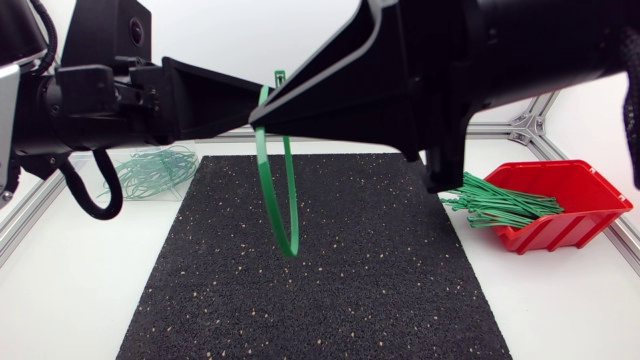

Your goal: Take a green cable tie from the red box, thread the tail through the head to close it, then place it in the transparent bin on the left.

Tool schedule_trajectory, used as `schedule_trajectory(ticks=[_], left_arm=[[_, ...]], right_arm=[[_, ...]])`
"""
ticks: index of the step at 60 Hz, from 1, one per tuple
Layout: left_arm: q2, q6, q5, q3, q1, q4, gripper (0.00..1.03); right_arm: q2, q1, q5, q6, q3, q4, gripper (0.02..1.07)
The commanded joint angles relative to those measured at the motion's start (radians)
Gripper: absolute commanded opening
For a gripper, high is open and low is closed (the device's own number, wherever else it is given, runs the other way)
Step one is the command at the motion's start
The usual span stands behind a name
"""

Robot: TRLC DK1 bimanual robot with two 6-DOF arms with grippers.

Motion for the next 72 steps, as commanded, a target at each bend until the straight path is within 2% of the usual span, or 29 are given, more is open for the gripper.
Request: schedule_trajectory(ticks=[1, 51, 72], left_arm=[[-0.017, -0.036, 0.009, -0.019, 0.003, 0.018, 0.04], [-0.063, -0.122, 0.006, -0.07, -0.029, 0.084, 0.04], [-0.06, -0.114, -0.06, -0.075, -0.068, 0.085, 0.03]], right_arm=[[-0.015, -0.006, -0.008, 0.048, -0.018, 0.012, 0.07], [-0.061, -0.049, -0.071, 0.144, -0.065, 0.057, 0.07], [-0.06, -0.049, -0.07, 0.17, -0.084, 0.092, 0.07]])
